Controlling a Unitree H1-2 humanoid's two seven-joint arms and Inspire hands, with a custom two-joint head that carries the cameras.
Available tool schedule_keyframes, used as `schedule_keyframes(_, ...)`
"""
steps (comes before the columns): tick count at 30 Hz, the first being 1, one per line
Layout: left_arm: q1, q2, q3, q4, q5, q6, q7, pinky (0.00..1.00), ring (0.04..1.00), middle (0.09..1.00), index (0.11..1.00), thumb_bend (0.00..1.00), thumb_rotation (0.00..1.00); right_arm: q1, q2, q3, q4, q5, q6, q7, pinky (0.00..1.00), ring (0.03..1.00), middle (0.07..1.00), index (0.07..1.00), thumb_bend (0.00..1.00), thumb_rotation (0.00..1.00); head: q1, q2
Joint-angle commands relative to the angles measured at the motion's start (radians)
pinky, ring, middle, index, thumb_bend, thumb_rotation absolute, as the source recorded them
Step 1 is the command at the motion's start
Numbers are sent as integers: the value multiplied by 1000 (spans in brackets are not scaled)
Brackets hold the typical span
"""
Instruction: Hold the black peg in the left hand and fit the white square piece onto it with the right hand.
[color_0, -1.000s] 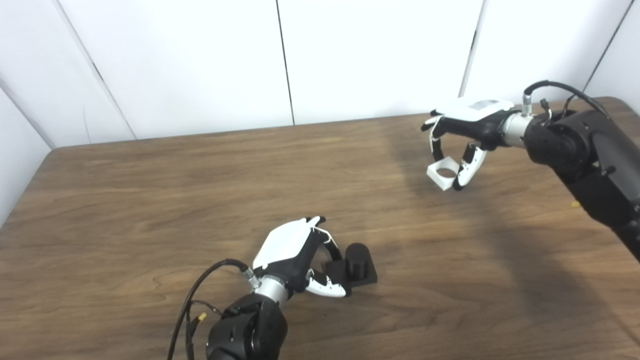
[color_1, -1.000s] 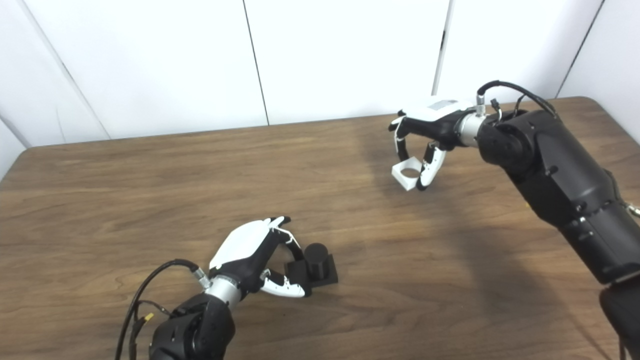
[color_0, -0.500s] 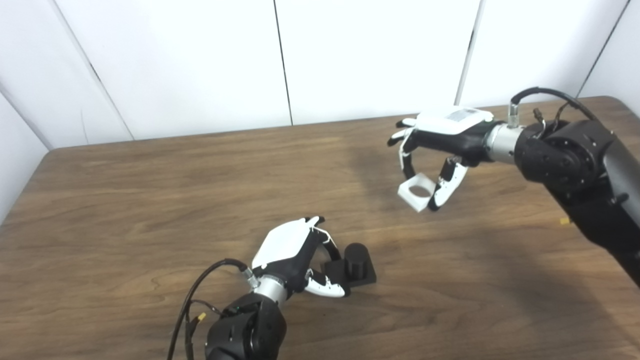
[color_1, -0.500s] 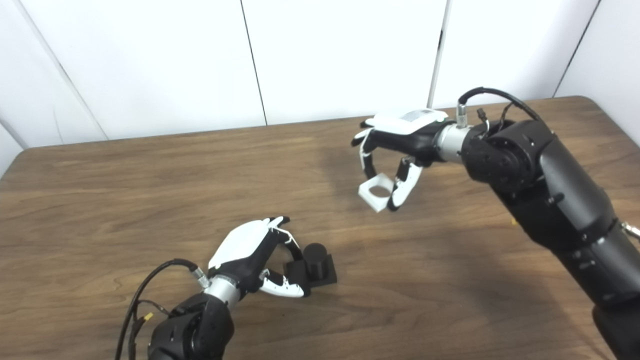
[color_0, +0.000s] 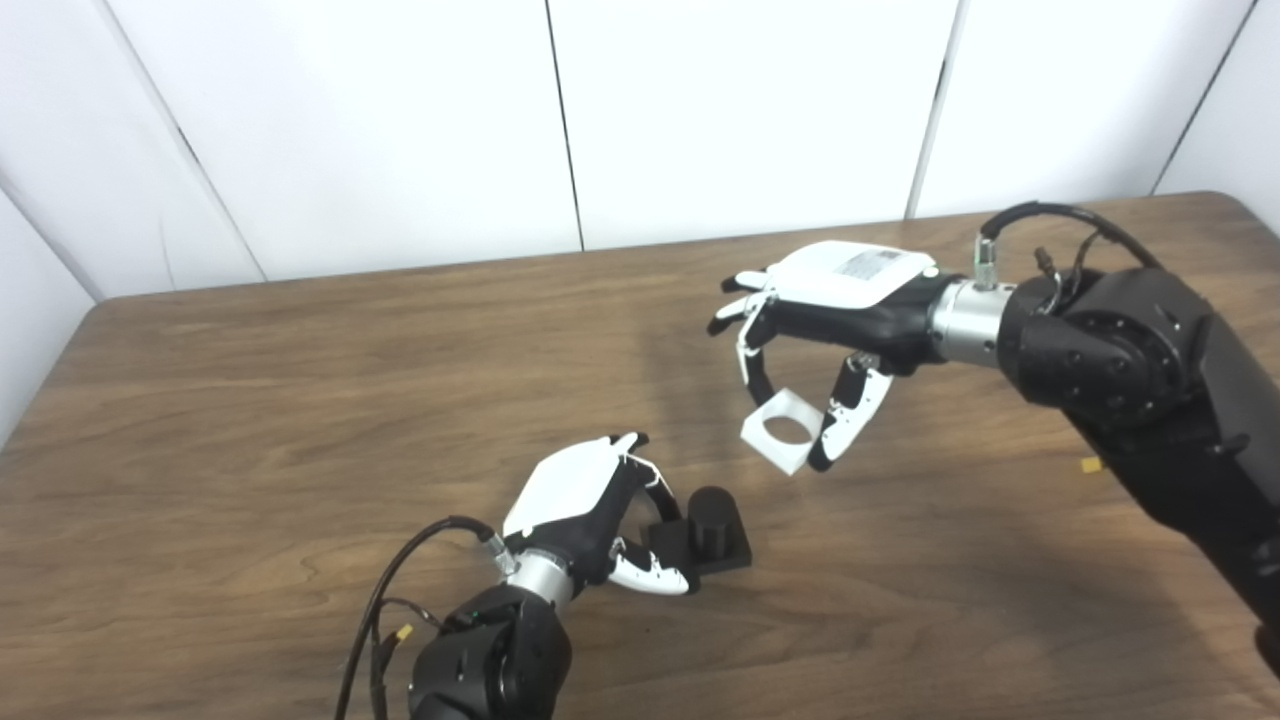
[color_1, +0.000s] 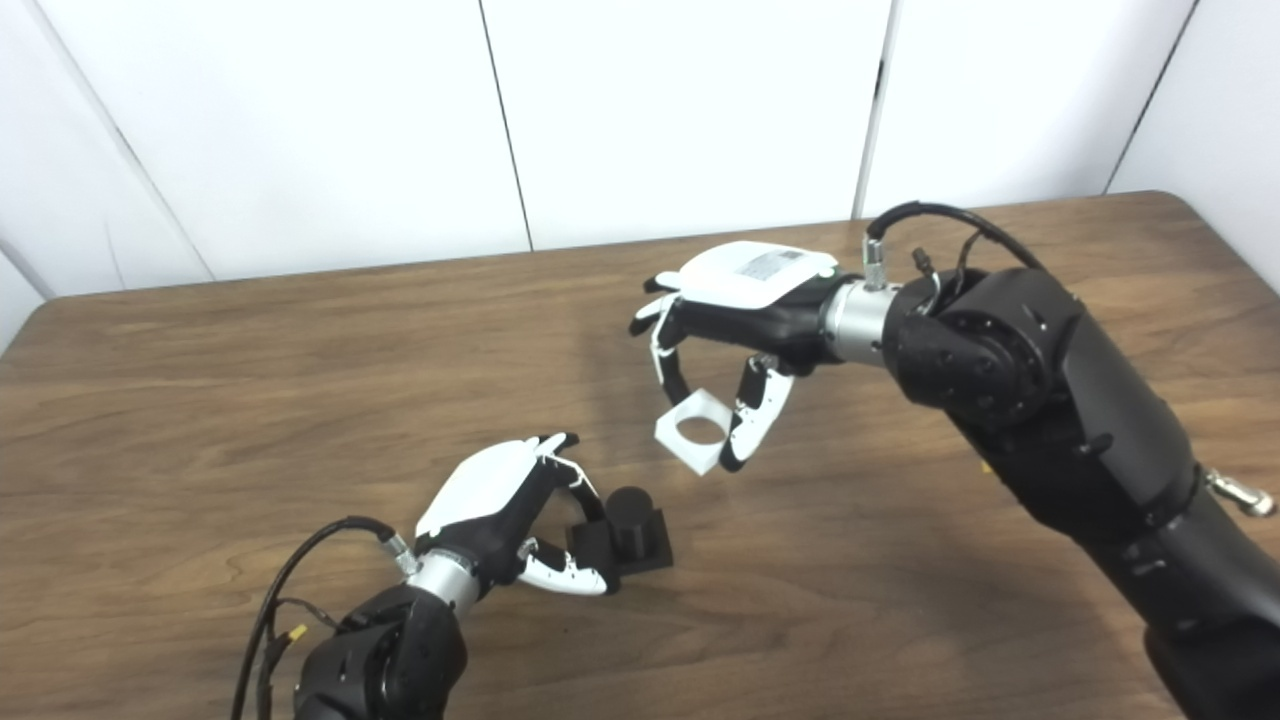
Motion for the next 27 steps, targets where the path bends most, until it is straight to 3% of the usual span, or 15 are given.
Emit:
schedule_keyframes(1, 21, 34, -3, 47, 18, 5, -19, 1000, 1000, 978, 490, 524, 64, -29, 4, -7, -32, -8, -3, -16, 1000, 1000, 889, 487, 525, 138, -2, 1)
schedule_keyframes(27, 14, 45, -2, 51, -1, 8, -20, 1000, 1000, 981, 489, 524, 62, -4, 76, 49, 0, -50, -38, -31, 1000, 1000, 888, 486, 526, 139, -4, 7)
